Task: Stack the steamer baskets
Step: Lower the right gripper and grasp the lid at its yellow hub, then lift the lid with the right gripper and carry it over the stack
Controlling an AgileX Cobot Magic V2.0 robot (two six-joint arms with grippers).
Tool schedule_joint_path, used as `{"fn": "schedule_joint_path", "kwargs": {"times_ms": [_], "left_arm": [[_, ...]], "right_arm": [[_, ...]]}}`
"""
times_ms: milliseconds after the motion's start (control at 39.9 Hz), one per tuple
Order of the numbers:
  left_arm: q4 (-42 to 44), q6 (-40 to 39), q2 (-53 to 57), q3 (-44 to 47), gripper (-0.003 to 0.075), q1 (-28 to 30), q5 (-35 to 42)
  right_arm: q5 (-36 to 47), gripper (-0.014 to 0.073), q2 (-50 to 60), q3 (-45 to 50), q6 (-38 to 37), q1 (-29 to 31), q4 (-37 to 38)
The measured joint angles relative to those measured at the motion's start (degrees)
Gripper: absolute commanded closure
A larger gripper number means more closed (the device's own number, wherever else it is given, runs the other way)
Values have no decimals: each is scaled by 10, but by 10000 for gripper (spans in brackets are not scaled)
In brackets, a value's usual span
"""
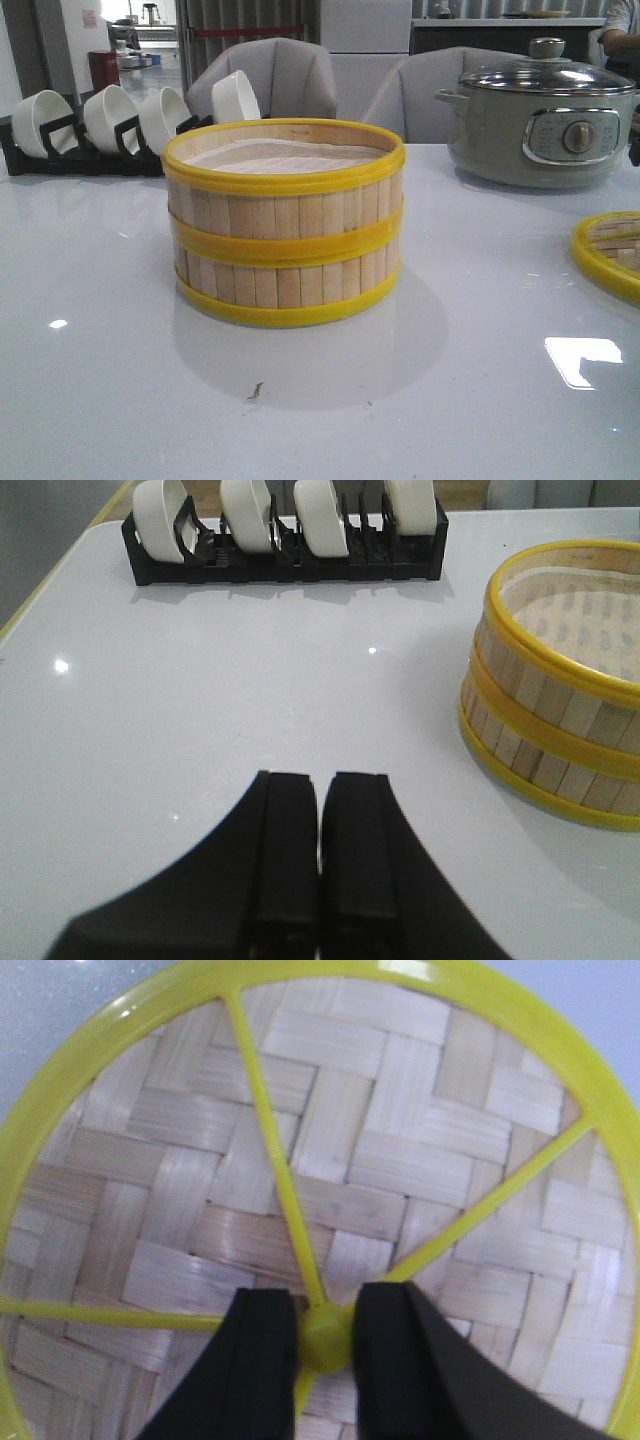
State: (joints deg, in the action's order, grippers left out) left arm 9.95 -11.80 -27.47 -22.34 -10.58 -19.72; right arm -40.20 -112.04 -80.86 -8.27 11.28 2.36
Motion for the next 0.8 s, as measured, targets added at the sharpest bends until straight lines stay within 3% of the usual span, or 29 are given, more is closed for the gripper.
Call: {"fn": "schedule_joint_path", "kwargs": {"times_ms": [451, 802], "left_arm": [[0, 0, 0, 0, 636, 0, 0], [0, 0, 0, 0, 636, 0, 0]], "right_arm": [[-18, 538, 4, -1, 0, -5, 0], [-85, 538, 54, -35, 0, -67, 0]]}}
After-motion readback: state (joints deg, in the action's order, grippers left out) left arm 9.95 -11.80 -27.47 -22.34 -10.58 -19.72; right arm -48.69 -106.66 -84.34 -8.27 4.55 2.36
